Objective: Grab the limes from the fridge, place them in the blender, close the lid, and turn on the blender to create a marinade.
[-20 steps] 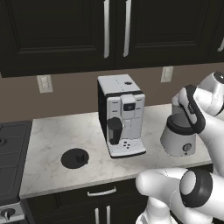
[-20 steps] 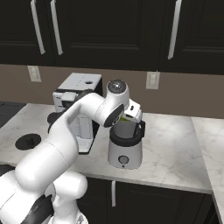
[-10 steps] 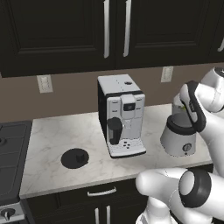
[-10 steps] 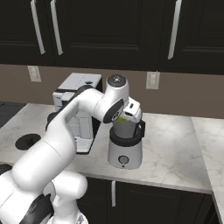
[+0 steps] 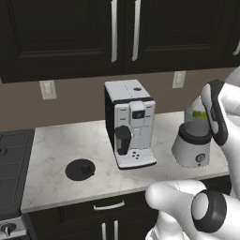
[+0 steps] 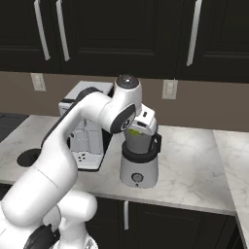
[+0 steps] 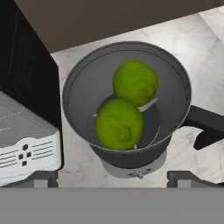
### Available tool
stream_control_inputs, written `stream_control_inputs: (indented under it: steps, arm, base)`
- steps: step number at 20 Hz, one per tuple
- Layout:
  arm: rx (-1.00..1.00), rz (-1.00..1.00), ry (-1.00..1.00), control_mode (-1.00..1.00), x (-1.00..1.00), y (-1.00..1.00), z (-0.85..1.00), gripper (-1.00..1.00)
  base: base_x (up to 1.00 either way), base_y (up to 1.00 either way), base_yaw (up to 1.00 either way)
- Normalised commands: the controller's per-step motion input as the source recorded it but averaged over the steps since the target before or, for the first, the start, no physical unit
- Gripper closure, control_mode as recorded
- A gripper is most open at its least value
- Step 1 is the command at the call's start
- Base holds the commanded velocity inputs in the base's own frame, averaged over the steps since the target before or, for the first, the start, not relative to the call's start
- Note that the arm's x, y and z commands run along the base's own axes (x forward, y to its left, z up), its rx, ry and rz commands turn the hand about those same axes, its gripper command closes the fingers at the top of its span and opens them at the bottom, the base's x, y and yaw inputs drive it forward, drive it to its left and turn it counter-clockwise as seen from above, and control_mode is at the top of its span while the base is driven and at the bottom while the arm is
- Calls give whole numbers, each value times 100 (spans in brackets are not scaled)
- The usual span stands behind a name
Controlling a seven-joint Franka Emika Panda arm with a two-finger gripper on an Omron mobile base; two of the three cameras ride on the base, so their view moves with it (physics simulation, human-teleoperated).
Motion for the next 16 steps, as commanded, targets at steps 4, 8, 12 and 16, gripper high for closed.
stream_control_inputs:
  steps: [4, 8, 12, 16]
  arm:
    - [-2, 0, 0, -100, -92, 30, 8, -100]
    - [-4, 0, 0, -100, -96, 53, 1, -100]
    - [-7, 0, 0, -100, -89, 73, 7, -100]
    - [-9, 0, 0, -100, -79, 86, 3, -100]
  base:
    - [0, 0, 0]
    - [0, 0, 0]
    - [0, 0, 0]
    - [0, 0, 0]
